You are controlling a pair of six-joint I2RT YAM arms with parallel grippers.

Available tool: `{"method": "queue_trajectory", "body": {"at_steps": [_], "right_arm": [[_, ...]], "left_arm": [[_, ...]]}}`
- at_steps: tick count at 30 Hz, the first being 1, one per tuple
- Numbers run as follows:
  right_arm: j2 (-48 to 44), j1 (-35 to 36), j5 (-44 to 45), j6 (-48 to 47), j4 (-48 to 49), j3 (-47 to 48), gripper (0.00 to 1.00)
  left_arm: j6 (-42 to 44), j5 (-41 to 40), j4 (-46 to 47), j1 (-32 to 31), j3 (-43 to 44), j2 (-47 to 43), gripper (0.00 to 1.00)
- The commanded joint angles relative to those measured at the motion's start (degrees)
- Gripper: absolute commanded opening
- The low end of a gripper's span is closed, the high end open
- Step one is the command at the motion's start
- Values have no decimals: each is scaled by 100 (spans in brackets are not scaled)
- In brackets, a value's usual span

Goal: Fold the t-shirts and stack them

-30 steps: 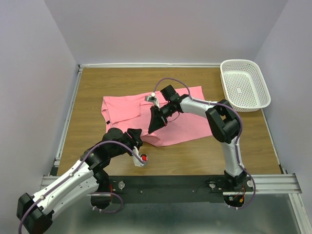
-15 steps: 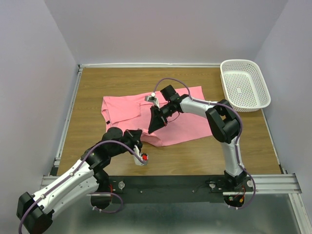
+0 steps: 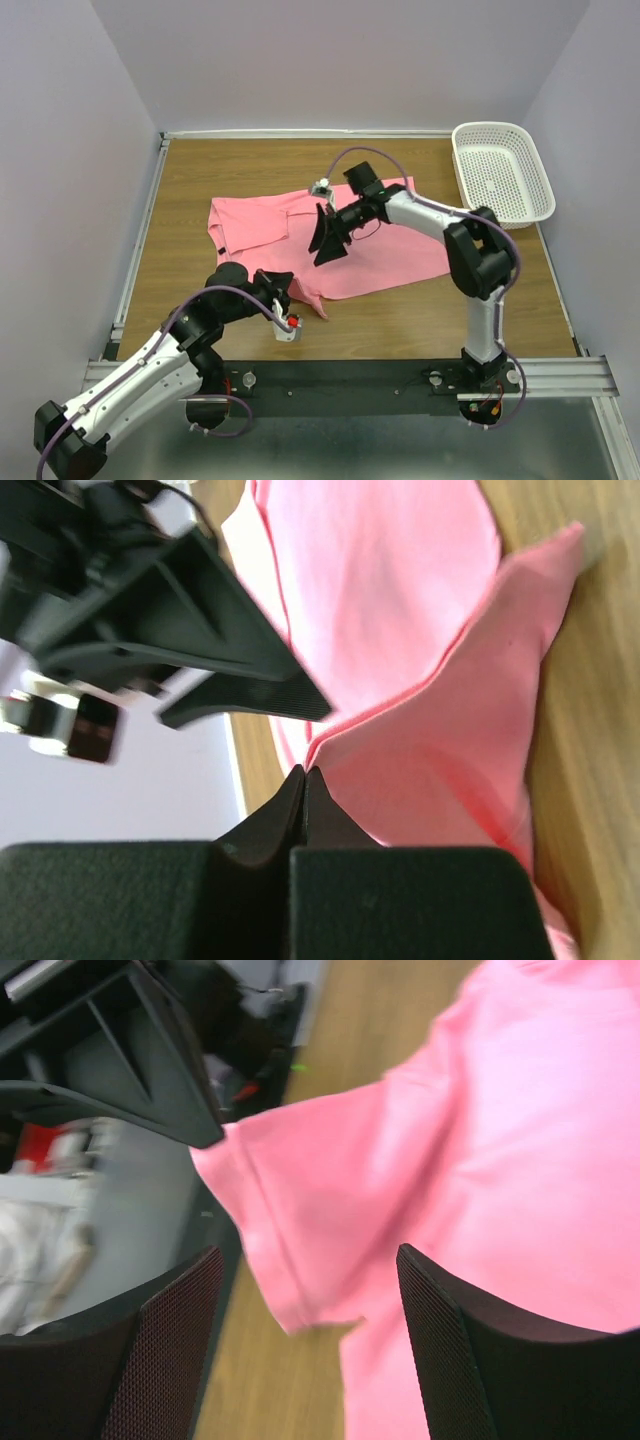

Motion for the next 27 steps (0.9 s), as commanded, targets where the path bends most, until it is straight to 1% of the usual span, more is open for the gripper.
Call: {"method": "queue_trajectory", "body": {"at_steps": [1,2,3,4,5,6,7,8,9,10,11,13,14,15,16,17,20,21,27], "right_arm": [[-1286,-454,1634,-717,-372,-239,80],[-1750,-638,2088,-1285,-504,-448,81],[-2033,-709,2354,-1674,-897,-555,81],[-2288,-744,2609,-2696,-1179,-704,81],[-2882,-771,3299,-3228,-1443,-888,81],[-3193,-771,3645,-3686,-1698,-1508,81],[-3509,-789,4005,-4064,-1709,-1862,82],[-3852,-867,4314,-4703,-1718,-2187,84],[-4299,-946,4865,-4936,-1718,-2539,84],[-4460,-1043,5105,-5112,-1735,-2977,84],[-4601,-1322,5456,-5384,-1831,-3164,84],[-4663,-1648,5652,-5719,-1945,-3411,82],[-4673,-1902,5774,-6008,-1964,-3691,80],[-4681,-2018,5993,-6132,-1973,-3824,76],[-4655,-2106,6082,-6273,-1973,-3956,74],[-4629,-2246,6222,-6492,-1981,-4123,67],[-4445,-2519,6320,-6739,-1973,-4203,53],[-4401,-2572,6373,-6784,-1981,-4195,46],[-4172,-3046,6461,-7205,-1973,-4186,46]], "left_arm": [[-497,488,-419,-34,287,-175,0],[-576,542,-577,-34,314,-175,0],[-620,629,-639,-34,358,-175,0],[-647,673,-701,-34,384,-183,0],[-716,735,-832,-43,411,-201,0],[-743,814,-885,-43,481,-210,0],[-778,858,-938,-43,507,-210,0],[-796,885,-1034,-43,551,-219,0],[-822,920,-1096,-43,578,-236,0],[-831,964,-1132,-52,595,-262,0],[-840,981,-1175,-52,596,-324,0],[-840,1017,-1202,-60,508,-394,0],[-831,1017,-1211,-69,473,-429,0],[-831,1017,-1211,-69,438,-508,0],[-840,1034,-1211,-69,376,-544,0],[-849,1043,-1211,-78,358,-587,0],[-866,1026,-1211,-78,297,-711,0],[-867,1043,-1211,-78,288,-720,0],[-893,1061,-1229,-87,209,-816,0]]}}
